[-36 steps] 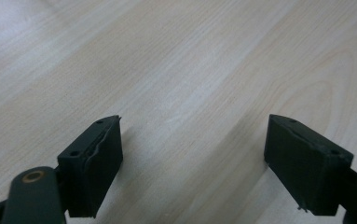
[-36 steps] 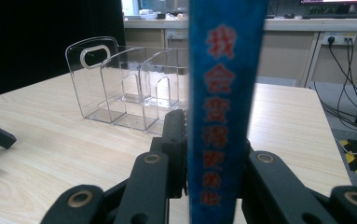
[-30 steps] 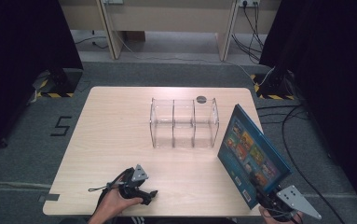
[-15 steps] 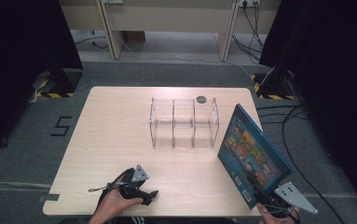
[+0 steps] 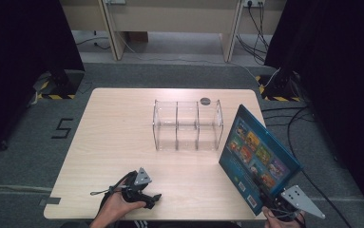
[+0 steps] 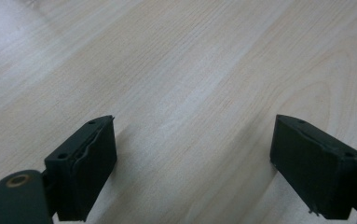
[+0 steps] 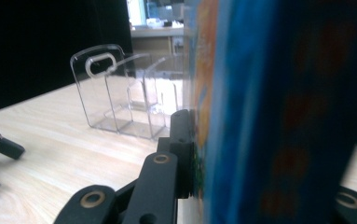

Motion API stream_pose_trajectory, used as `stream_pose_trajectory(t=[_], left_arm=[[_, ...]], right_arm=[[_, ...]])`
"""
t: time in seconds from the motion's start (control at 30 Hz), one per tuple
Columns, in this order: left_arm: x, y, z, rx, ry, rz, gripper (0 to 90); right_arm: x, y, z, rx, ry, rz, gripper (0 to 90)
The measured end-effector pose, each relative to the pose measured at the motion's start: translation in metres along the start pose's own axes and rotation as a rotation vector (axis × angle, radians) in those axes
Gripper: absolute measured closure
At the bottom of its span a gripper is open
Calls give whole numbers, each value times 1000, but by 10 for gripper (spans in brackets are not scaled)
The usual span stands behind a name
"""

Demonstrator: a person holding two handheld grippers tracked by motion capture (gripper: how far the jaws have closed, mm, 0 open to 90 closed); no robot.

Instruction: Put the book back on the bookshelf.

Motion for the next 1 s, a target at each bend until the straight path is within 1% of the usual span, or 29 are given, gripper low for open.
stream_pose_trajectory(t=[0.07, 0.13, 0.27, 0.33, 0.4, 0.5, 0.57, 0.63, 0.73, 0.8, 1.0], left_arm=[[0, 0, 0, 0, 1, 0, 136], [0, 0, 0, -1, 1, 0, 137], [0, 0, 0, -1, 2, -1, 137], [0, 0, 0, 0, 4, -1, 136], [0, 0, 0, 0, 4, -1, 136], [0, 0, 0, -1, 6, -2, 136], [-1, 0, 0, -1, 8, -2, 134], [-1, 0, 0, 1, 17, 0, 132], [-5, 1, 2, 12, 34, 11, 102], [-6, 2, 2, 7, 38, 10, 77], [-6, 2, 0, 3, 52, 6, 75]], right_arm=[[1, -2, 3, 1, 16, 12, 824], [1, -5, 5, 11, 22, 13, 824], [2, -9, 11, 13, 39, 21, 824], [2, -10, 13, -14, 46, 31, 824], [2, -10, 14, -28, 42, 30, 825], [1, -9, 15, -42, 42, 20, 825], [-1, -8, 16, -49, 48, 21, 825], [-4, -8, 17, -47, 48, 8, 825], [-8, -9, 20, -38, 49, 7, 825], [-11, -10, 22, -35, 53, 11, 825], [-16, -12, 26, -39, 56, 18, 825]])
Point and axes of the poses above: each handheld gripper's, and its own axes: x roughly backward along the jaws, z roughly out of its top, y roughly to its right, the point moved 5 cm from there along -x, roughly forward along the jaws, and after that the axes turned 2 degrees about -y, right-handed, at the moved point
